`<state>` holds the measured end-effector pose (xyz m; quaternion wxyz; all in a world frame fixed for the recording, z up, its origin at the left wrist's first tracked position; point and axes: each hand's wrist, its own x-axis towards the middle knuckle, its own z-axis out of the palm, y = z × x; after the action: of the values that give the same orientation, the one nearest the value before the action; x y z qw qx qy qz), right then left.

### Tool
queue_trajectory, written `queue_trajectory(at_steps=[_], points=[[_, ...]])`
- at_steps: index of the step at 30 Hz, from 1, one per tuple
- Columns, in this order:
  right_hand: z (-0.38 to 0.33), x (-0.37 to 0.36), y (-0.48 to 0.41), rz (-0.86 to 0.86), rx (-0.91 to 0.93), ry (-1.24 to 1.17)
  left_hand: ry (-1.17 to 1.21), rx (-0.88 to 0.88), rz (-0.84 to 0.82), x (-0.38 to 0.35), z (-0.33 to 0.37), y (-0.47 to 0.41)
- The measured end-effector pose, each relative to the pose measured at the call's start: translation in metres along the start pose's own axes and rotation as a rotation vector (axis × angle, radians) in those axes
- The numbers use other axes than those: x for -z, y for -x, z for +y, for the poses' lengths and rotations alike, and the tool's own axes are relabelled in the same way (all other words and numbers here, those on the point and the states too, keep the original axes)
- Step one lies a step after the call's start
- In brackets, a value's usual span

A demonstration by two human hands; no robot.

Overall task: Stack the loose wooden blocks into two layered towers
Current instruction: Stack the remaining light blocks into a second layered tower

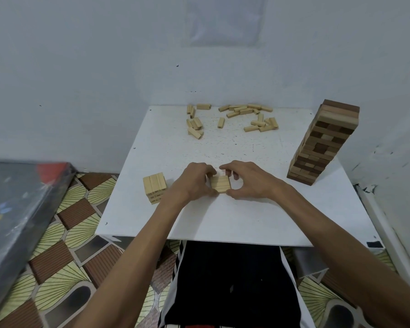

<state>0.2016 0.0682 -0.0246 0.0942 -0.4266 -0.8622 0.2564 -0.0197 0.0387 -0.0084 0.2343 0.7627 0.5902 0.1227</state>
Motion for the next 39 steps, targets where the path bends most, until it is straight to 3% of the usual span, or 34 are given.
queue_trajectory(at_steps=[11, 24, 31, 39], points=[[0.005, -0.007, -0.001, 0.015, -0.033, -0.120, -0.028, -0.041, -0.037, 0.004, 0.000, -0.002], [-0.007, 0.009, -0.003, 0.045, 0.007, -0.027, 0.015, -0.081, 0.020, 0.019, 0.000, 0.009], [-0.043, 0.027, -0.029, 0.049, 0.096, -0.020, -0.094, -0.082, 0.068, 0.068, -0.008, 0.026], [-0.106, 0.016, -0.077, -0.016, 0.203, -0.031, -0.060, 0.033, 0.100, 0.117, -0.048, 0.072]])
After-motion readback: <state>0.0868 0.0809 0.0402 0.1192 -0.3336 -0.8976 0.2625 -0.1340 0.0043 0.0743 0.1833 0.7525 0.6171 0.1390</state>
